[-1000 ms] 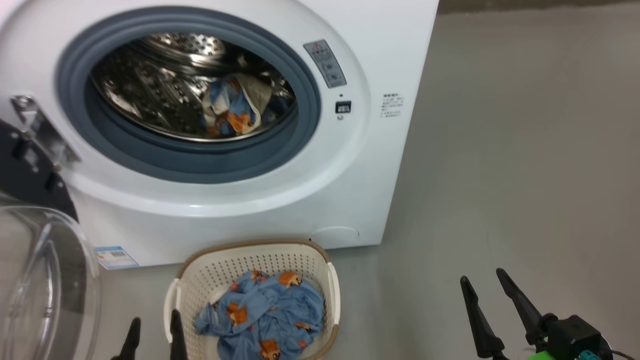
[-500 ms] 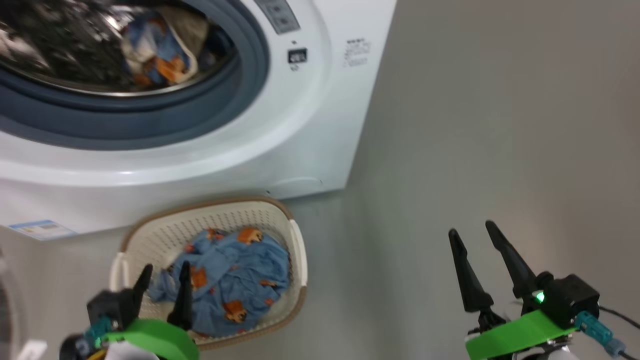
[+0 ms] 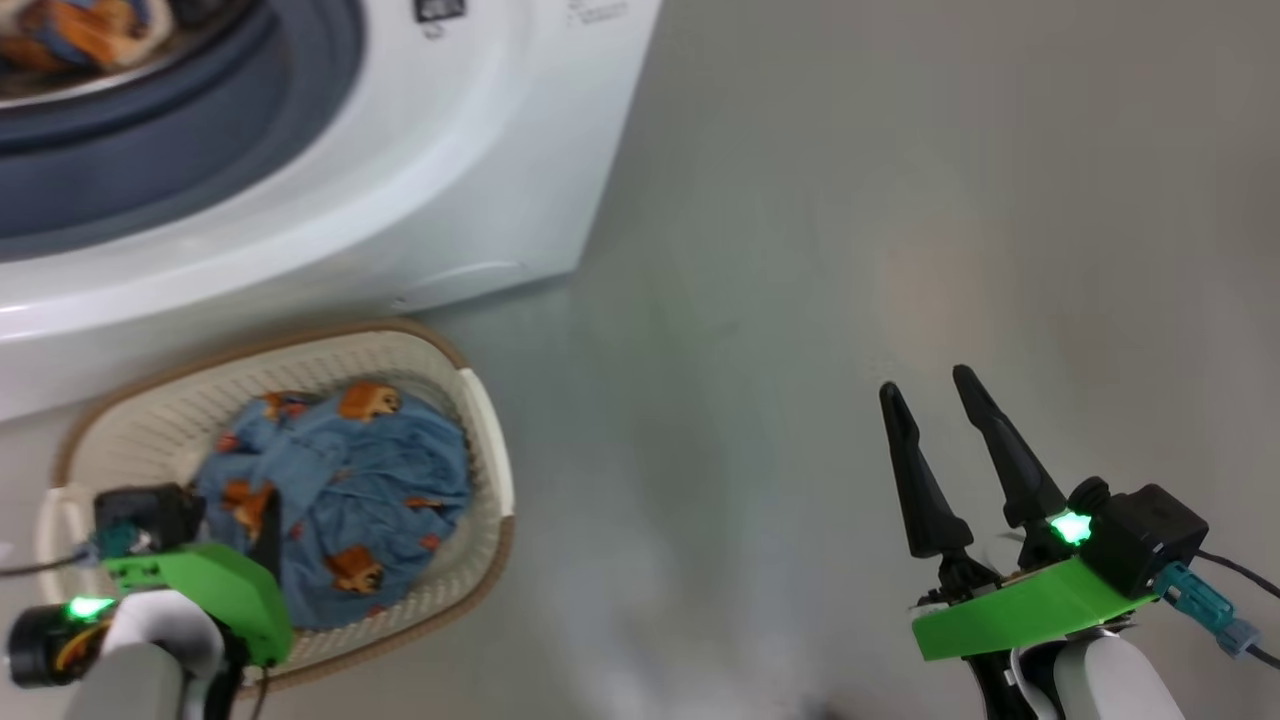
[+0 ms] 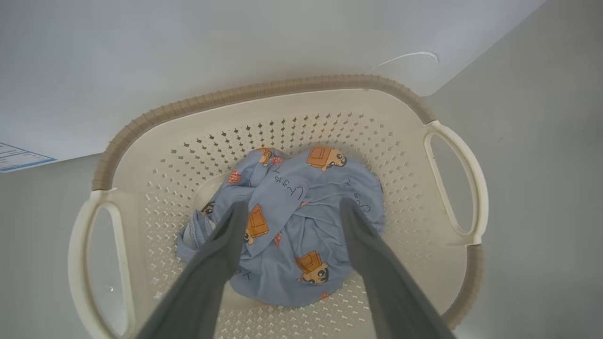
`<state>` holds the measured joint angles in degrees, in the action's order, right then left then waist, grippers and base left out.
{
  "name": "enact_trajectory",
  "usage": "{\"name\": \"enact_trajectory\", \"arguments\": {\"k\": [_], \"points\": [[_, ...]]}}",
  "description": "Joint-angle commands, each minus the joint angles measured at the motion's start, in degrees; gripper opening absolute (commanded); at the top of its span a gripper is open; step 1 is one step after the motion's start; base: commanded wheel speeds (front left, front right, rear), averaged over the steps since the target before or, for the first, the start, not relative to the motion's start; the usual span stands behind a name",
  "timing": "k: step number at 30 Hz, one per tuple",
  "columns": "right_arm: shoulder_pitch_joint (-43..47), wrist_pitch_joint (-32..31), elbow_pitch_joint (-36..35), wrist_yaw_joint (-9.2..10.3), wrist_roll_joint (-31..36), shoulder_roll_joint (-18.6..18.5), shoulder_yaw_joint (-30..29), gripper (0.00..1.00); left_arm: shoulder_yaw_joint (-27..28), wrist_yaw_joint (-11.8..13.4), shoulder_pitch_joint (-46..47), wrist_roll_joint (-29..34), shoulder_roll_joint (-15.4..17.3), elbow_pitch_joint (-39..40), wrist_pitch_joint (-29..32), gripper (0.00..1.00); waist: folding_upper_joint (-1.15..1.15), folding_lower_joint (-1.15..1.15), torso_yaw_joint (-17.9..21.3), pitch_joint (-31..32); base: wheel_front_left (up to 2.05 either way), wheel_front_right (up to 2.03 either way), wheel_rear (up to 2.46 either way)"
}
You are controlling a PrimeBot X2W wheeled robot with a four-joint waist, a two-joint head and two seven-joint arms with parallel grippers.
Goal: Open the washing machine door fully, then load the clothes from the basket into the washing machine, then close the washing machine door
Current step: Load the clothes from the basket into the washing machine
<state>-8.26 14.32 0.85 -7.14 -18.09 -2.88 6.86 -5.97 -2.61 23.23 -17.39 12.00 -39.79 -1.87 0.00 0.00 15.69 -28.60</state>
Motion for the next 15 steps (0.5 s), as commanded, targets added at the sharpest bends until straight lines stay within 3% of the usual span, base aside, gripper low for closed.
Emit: {"name": "enact_trajectory", "arguments": {"k": [1,15], "points": [[-0.5,0.7,-1.5,-0.35,-0.6,0.0,1.5,1.0,1.8,-0.3,1.0,0.1,2.1,0.1,0.0,1.0,0.0,0.0,4.5,-4.9,0.0,0.0,0.0],[-2.6,0.7,-3.3,-0.35,-1.2,0.0,1.3,1.0,2.6,-2.1,15.7,-1.8,6.1,-19.7,1.2,1.0,0.0,0.0,6.9,-14.8,0.0,0.0,0.0]]}}
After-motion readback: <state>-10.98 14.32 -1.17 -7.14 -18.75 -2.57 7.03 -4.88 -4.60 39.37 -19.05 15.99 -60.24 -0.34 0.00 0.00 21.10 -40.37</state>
